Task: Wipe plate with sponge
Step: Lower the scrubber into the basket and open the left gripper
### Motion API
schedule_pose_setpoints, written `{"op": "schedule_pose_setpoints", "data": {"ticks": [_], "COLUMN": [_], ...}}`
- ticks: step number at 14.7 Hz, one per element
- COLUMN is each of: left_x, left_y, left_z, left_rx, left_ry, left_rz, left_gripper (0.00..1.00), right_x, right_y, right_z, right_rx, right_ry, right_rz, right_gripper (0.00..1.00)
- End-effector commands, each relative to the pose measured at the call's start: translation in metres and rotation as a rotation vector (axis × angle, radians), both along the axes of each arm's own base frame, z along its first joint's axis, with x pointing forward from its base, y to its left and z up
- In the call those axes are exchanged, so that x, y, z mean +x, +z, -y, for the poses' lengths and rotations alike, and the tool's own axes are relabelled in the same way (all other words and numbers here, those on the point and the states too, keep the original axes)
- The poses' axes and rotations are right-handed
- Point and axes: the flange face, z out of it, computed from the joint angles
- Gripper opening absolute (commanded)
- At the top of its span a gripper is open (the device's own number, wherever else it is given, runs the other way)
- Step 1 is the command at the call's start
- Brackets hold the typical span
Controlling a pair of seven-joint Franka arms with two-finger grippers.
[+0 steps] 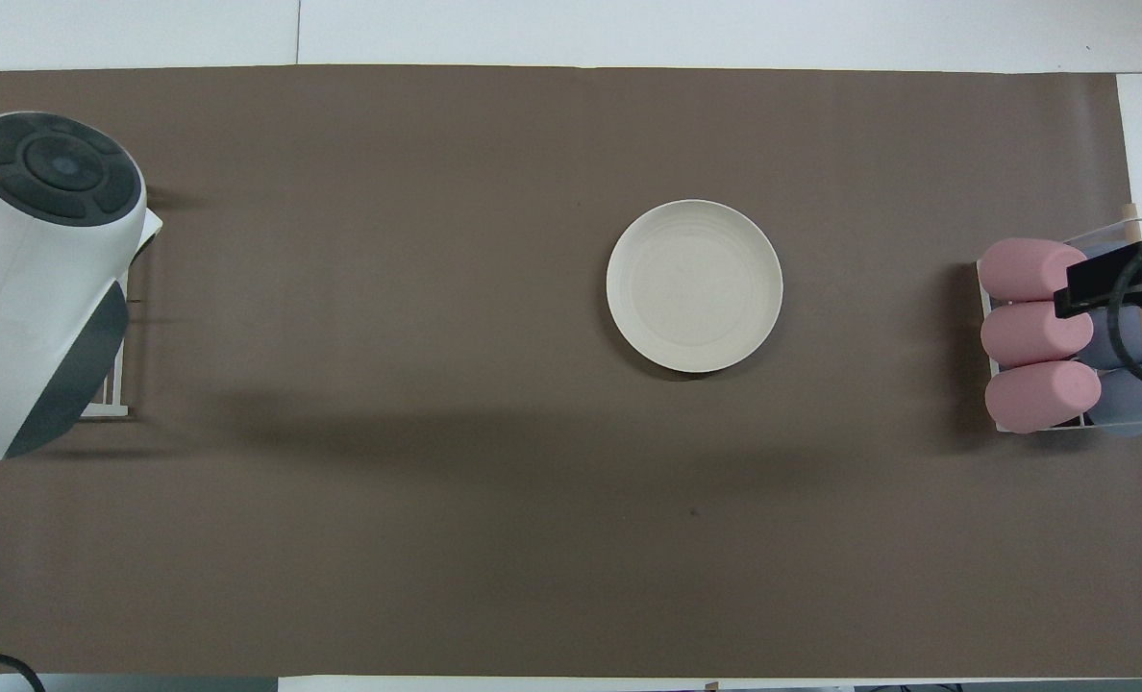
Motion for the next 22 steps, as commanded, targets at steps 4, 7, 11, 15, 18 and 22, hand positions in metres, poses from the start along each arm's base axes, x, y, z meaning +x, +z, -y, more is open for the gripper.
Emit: {"op": "schedule_pose_setpoints", "data": {"ticks": [4,7,11,15,18,22], "left_x": [0.013,0.022,0.025,0.027,0.028,0.031], "left_y": [-0.06,-0.103,-0.113,-0.115,-0.113,-0.108], "left_z": [-0.013,-0.016,-0.026,-0.032,-0.032,-0.031], "left_rx": [0.197,0.265,0.236,0.221,0.22,0.208], "left_ry": [-0.172,-0.209,-0.223,-0.23,-0.232,-0.227], "left_rz": [-0.105,-0.169,-0.158,-0.152,-0.15,-0.137], "left_gripper": [0.0,0.0,0.0,0.0,0.5,1.0], "right_x": [-0.007,-0.007,-0.008,-0.009,-0.01,-0.01], "right_y": [0.0,0.0,-0.001,-0.001,-0.002,-0.002], "right_z": [-0.003,0.0,0.003,0.0,-0.001,-0.001], "right_rx": [-0.003,-0.014,-0.016,-0.03,-0.031,-0.037], "right_ry": [0.014,0.01,0.001,0.008,0.009,0.01], "right_rz": [-0.009,-0.009,-0.017,-0.024,-0.036,-0.037], "right_gripper": [1.0,1.0,1.0,1.0,1.0,1.0]}}
